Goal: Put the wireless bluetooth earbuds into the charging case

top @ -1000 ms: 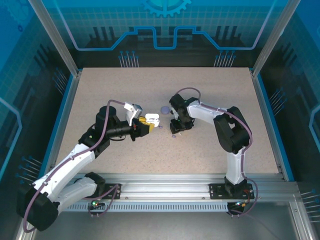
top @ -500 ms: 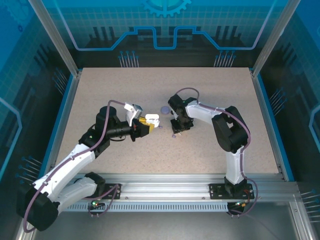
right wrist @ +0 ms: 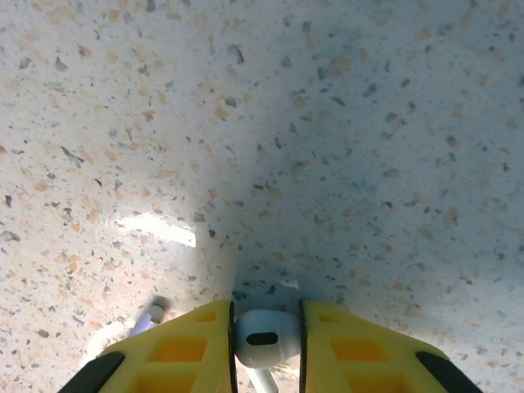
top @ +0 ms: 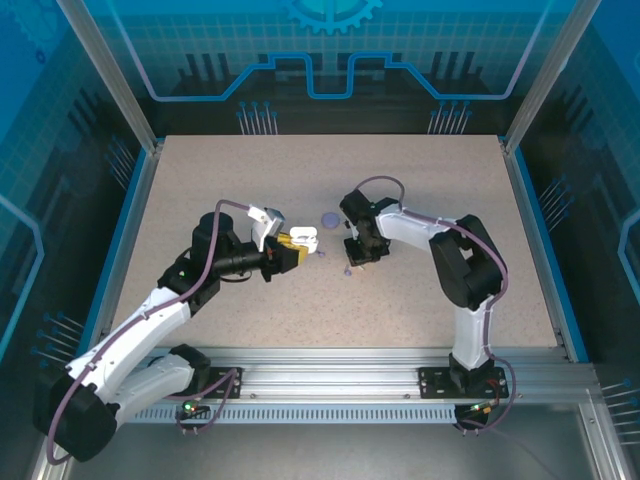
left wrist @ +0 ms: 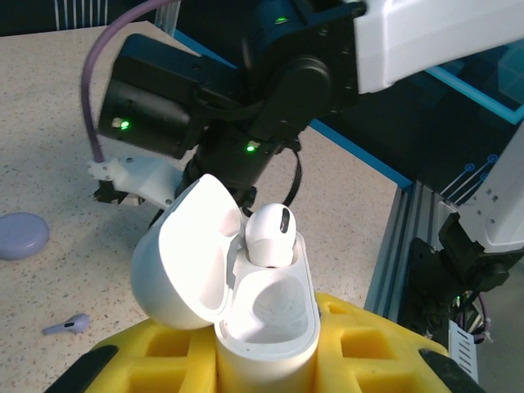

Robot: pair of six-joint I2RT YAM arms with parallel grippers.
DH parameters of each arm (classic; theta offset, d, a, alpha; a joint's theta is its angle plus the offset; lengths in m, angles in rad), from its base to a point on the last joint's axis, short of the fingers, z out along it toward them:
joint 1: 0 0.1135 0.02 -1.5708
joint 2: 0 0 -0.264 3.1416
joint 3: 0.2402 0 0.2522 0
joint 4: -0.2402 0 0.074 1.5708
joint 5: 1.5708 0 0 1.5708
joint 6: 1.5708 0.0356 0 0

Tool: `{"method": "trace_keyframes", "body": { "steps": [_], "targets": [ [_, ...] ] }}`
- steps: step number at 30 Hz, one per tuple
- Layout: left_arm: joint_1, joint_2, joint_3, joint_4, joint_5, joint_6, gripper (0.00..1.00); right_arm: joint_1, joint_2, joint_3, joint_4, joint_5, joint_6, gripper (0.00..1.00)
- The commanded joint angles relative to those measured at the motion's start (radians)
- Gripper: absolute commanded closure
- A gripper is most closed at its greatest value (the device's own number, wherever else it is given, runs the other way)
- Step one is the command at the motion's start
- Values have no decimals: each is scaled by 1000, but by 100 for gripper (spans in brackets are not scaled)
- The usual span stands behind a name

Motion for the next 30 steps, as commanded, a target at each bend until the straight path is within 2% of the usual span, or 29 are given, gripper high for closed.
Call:
{"method": "trace_keyframes", "body": {
  "steps": [1, 9, 18, 30],
  "targets": [
    [7, 25, -10, 18, -52, -38, 94, -29, -83, -50, 73, -30, 33, 78],
    [4, 147, 1, 80, -72, -129, 95, -55, -240, -155, 206, -82, 67, 78],
    [-8, 265, -15, 199, -128, -251, 97, -65, -406, -181, 283, -159, 95, 77],
    [-66, 304, 9, 356, -128, -331, 97, -49, -668, -164, 409, -213, 124, 76]
  ]
}}
